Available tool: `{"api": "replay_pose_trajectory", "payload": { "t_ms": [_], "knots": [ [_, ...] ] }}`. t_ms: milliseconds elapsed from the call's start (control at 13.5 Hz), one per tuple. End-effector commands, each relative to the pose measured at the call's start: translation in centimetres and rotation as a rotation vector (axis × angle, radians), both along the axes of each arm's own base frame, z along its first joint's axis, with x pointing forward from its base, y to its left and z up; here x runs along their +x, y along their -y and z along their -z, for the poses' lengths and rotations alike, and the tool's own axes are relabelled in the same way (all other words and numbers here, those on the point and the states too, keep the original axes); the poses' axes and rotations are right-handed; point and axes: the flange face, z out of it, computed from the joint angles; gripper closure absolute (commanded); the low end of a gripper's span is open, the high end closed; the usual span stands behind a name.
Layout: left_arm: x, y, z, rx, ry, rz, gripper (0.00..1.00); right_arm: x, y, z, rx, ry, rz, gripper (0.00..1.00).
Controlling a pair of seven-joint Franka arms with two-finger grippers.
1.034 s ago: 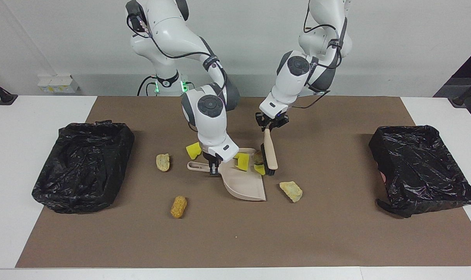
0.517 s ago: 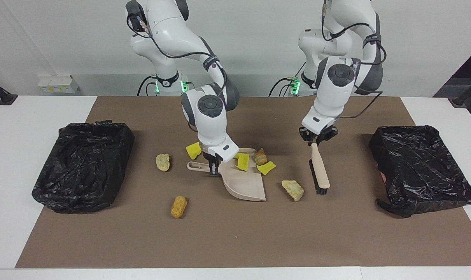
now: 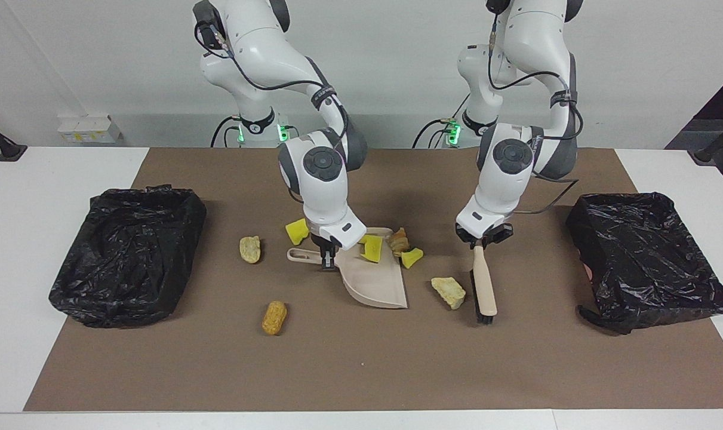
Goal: Sweep and dump trash in bin
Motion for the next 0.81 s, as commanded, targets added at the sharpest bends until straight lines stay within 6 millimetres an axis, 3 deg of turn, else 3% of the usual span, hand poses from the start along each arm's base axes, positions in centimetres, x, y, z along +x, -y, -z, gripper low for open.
{"api": "replay_pose_trajectory", "payload": {
  "t_ms": [0, 443, 739],
  "knots": [
    [-3.6, 3.5, -0.7, -0.045, -0.017, -0.053, 1.00, -0.6, 0.3, -0.2, 0.003, -0.008, -0.030, 1.00],
    [-6.6, 9.5, -1.8, -0.221, -0.065, -0.157, 1.00, -0.9, 0.1, -0.3, 0.002, -0.010, -0.030, 1.00],
    [-6.2, 9.1, -4.4, -0.290, -0.077, -0.268, 1.00, -0.8, 0.5, -0.3, 0.002, -0.011, -0.036, 1.00]
  ]
}}
